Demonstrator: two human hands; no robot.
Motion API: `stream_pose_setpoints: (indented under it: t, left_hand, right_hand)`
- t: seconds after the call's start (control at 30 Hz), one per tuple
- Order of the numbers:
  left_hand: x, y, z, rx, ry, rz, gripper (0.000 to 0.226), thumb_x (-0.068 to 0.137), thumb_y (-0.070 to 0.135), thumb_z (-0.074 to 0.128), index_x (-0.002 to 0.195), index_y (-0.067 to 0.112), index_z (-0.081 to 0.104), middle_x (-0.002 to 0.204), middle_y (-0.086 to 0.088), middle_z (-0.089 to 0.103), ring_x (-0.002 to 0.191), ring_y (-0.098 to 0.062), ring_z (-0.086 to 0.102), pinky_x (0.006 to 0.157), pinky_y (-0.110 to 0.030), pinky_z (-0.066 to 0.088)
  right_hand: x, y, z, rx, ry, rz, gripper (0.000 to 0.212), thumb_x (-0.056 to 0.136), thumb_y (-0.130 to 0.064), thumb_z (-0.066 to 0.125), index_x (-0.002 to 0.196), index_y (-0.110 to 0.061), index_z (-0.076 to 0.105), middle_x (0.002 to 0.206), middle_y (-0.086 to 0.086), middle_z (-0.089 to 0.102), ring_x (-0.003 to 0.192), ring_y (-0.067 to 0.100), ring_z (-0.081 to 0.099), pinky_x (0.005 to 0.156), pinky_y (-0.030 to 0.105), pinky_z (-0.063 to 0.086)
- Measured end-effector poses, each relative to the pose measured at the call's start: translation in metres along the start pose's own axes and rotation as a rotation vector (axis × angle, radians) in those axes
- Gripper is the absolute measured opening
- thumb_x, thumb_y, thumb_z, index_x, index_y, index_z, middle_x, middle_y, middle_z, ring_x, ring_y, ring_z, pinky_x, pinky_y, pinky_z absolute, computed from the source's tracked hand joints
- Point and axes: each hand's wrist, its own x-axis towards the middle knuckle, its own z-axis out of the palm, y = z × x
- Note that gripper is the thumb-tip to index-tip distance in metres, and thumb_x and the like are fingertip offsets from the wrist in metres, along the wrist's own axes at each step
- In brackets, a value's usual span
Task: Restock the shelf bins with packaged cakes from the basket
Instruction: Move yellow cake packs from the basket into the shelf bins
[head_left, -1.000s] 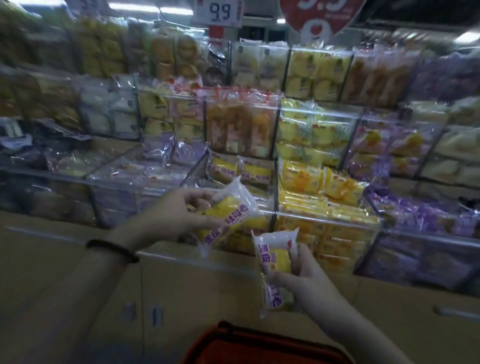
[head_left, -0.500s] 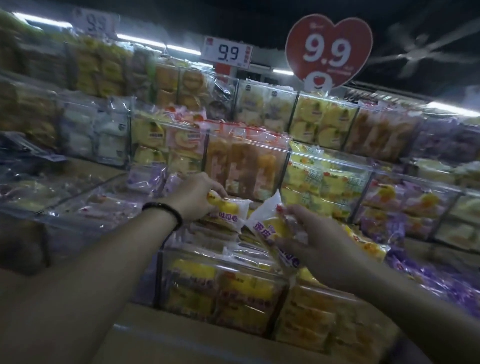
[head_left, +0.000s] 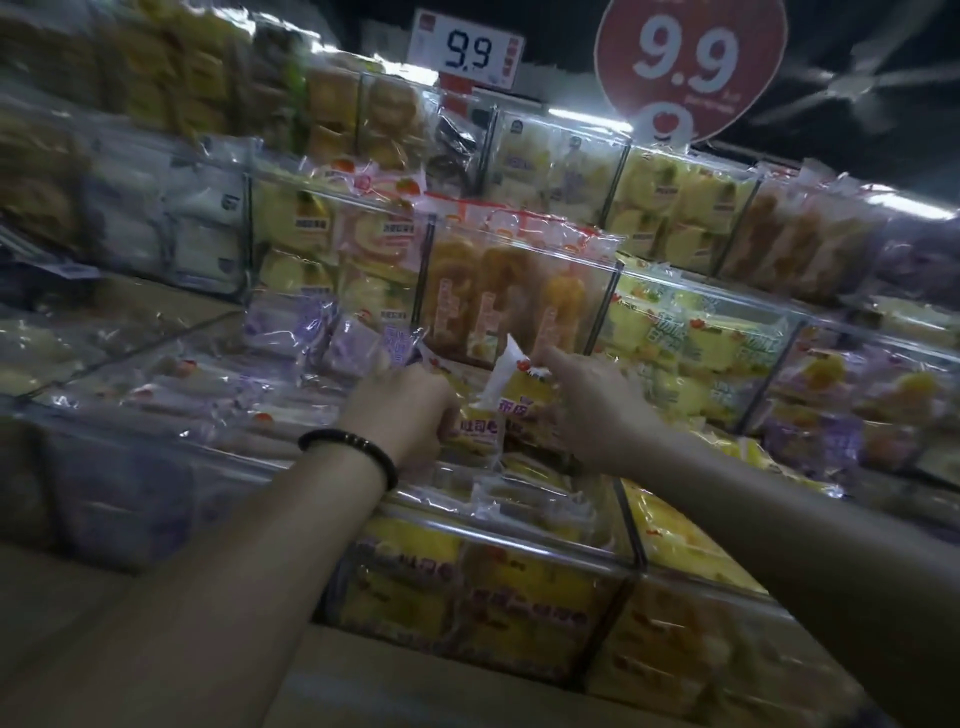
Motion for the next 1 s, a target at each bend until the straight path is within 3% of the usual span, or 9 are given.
stream_pose_setpoints:
  t: [0.2,0.3,0.47,0.53,0.6,0.67,0.73,0.87,1.0]
  left_hand:
    - [0.005,-0.001,0.004,0.124,-0.079,-0.011,0.02,0.092,0.023,0.064,0.087,0.036,0.079,0.1,0.007,0.073,0.114,-0.027,0.061,0.127,-0.057,0.012]
    - [0.004,0.002,0.006,0.202,-0.089,0.016,0.016,0.092,0.028,0.066,0.08,0.033,0.075,0.098,0.008,0.068,0.107,-0.022,0.062,0.126,-0.06,0.011]
    - [0.007,-0.001,0.011,0.192,-0.131,-0.011,0.01,0.086,0.033,0.07,0.076,0.032,0.073,0.099,0.007,0.065,0.117,-0.027,0.057,0.126,-0.064,0.01]
    - [0.006,0.001,0.009,0.179,-0.134,-0.005,0.013,0.087,0.032,0.069,0.074,0.032,0.071,0.099,0.008,0.065,0.118,-0.025,0.058,0.127,-0.065,0.004]
    - [0.003,0.003,0.003,0.13,-0.131,0.001,0.017,0.09,0.029,0.067,0.073,0.034,0.067,0.101,0.01,0.066,0.119,-0.021,0.059,0.128,-0.064,-0.004]
    - [0.001,0.004,-0.003,0.053,-0.119,-0.001,0.017,0.093,0.027,0.064,0.078,0.035,0.068,0.1,0.012,0.069,0.117,-0.019,0.061,0.128,-0.063,-0.005]
    - [0.0,0.004,-0.008,-0.03,-0.107,-0.021,0.018,0.095,0.026,0.06,0.085,0.035,0.073,0.096,0.014,0.071,0.111,-0.018,0.063,0.127,-0.062,0.004]
    - [-0.005,0.005,-0.015,-0.18,-0.008,-0.075,0.015,0.097,0.035,0.06,0.089,0.037,0.073,0.089,0.019,0.073,0.101,-0.014,0.064,0.12,-0.06,0.018]
    - [-0.016,0.014,-0.03,-0.468,0.097,-0.046,0.011,0.095,0.041,0.066,0.086,0.04,0.071,0.077,0.02,0.074,0.085,-0.007,0.069,0.108,-0.056,0.04]
  right_hand:
    - [0.015,0.004,0.025,-0.117,-0.045,0.057,0.063,0.096,-0.012,0.065,0.151,-0.036,0.043,0.153,0.003,0.047,0.132,0.031,0.05,0.099,0.049,0.053]
    - [0.022,-0.001,0.029,-0.204,-0.132,0.049,0.06,0.093,-0.006,0.06,0.142,-0.039,0.052,0.133,0.004,0.056,0.119,0.033,0.057,0.097,0.056,0.054]
    - [0.022,-0.009,0.021,-0.283,-0.222,0.074,0.042,0.096,-0.006,0.055,0.125,-0.035,0.065,0.087,-0.007,0.055,0.088,0.025,0.061,0.088,0.049,0.056]
    - [0.016,-0.011,0.023,-0.254,-0.2,0.075,0.042,0.097,-0.001,0.053,0.127,-0.028,0.065,0.1,-0.004,0.065,0.094,0.026,0.065,0.084,0.046,0.05]
    - [0.011,-0.012,0.028,-0.197,-0.211,0.081,0.054,0.095,0.003,0.052,0.144,-0.02,0.053,0.134,0.009,0.064,0.115,0.032,0.066,0.093,0.049,0.05]
    - [0.0,-0.015,0.026,-0.128,-0.246,0.113,0.079,0.094,0.006,0.055,0.163,-0.015,0.023,0.161,0.02,0.037,0.137,0.038,0.053,0.108,0.052,0.046]
    - [-0.018,-0.02,0.017,-0.042,-0.232,0.128,0.087,0.095,0.006,0.056,0.166,-0.015,0.011,0.17,0.018,0.021,0.148,0.038,0.039,0.114,0.049,0.042]
    - [-0.076,-0.015,-0.008,0.067,-0.087,0.027,0.061,0.1,-0.008,0.057,0.155,-0.023,0.036,0.161,0.001,0.038,0.14,0.027,0.046,0.105,0.045,0.052]
    - [-0.15,0.007,-0.026,0.174,0.044,-0.095,0.024,0.104,-0.027,0.055,0.127,-0.032,0.059,0.124,-0.014,0.058,0.113,0.01,0.055,0.092,0.033,0.054]
